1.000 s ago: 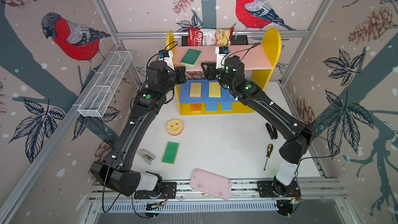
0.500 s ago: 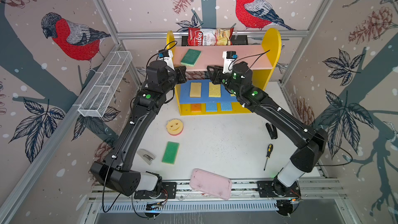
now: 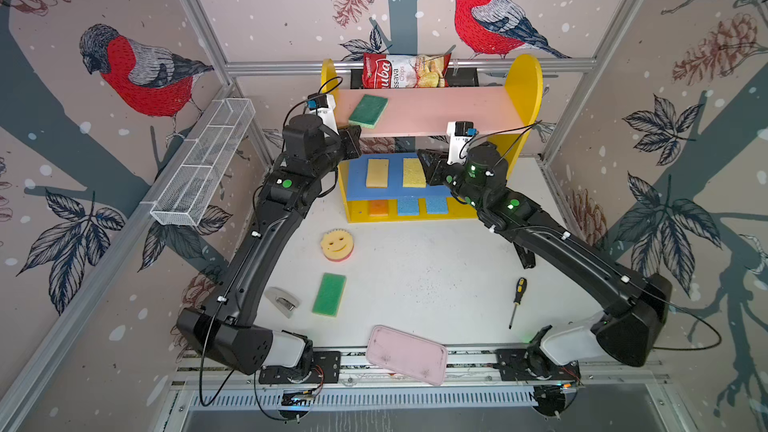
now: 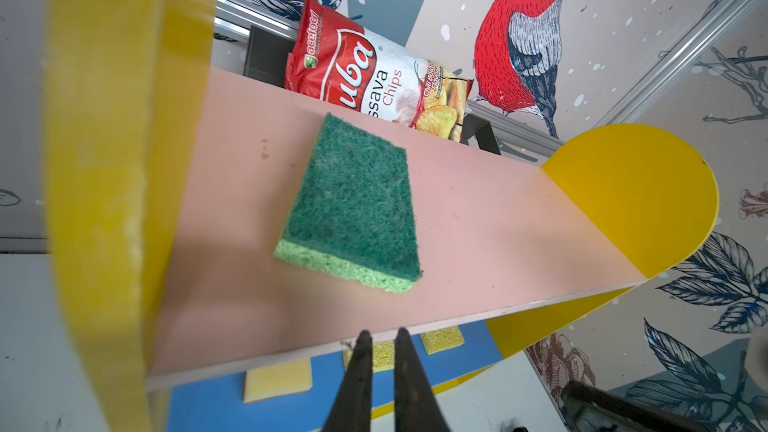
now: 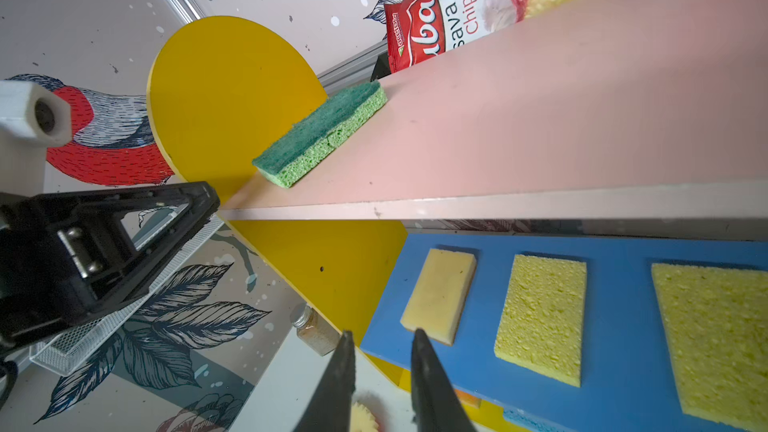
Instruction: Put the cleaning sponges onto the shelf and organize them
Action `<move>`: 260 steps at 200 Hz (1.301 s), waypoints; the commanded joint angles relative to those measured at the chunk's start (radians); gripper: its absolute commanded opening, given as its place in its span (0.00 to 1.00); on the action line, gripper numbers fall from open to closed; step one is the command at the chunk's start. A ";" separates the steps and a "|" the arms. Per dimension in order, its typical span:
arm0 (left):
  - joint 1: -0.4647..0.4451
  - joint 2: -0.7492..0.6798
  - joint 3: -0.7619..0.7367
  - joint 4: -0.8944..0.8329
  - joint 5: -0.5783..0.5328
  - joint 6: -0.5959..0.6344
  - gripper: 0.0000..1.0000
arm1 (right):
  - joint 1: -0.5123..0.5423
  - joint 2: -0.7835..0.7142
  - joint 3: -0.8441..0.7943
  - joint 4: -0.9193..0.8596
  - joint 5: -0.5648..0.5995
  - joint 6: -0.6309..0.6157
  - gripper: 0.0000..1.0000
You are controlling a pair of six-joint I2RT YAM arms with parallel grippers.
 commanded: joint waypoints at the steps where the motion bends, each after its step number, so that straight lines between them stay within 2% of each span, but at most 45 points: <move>1: 0.001 0.021 0.017 0.063 0.043 -0.033 0.12 | 0.001 -0.034 -0.031 0.058 0.020 0.022 0.24; 68: -0.011 0.111 0.066 0.094 0.070 -0.078 0.09 | -0.014 -0.086 -0.080 0.067 0.030 0.005 0.23; 163: -0.066 0.177 0.151 0.062 0.016 -0.065 0.08 | -0.070 -0.125 -0.136 0.087 -0.021 0.023 0.22; 195: -0.072 0.123 0.149 0.042 0.000 -0.060 0.08 | -0.071 -0.149 -0.152 0.077 -0.025 0.028 0.22; 218: -0.073 0.025 0.113 0.028 -0.033 -0.043 0.08 | -0.061 -0.166 -0.191 0.060 0.003 0.027 0.22; 235: -0.072 -0.082 0.034 0.043 -0.099 -0.026 0.18 | -0.042 -0.214 -0.230 0.049 0.044 0.027 0.23; 260: -0.072 -0.232 -0.085 0.041 -0.200 0.000 0.23 | 0.011 -0.230 -0.286 0.041 0.101 0.028 0.24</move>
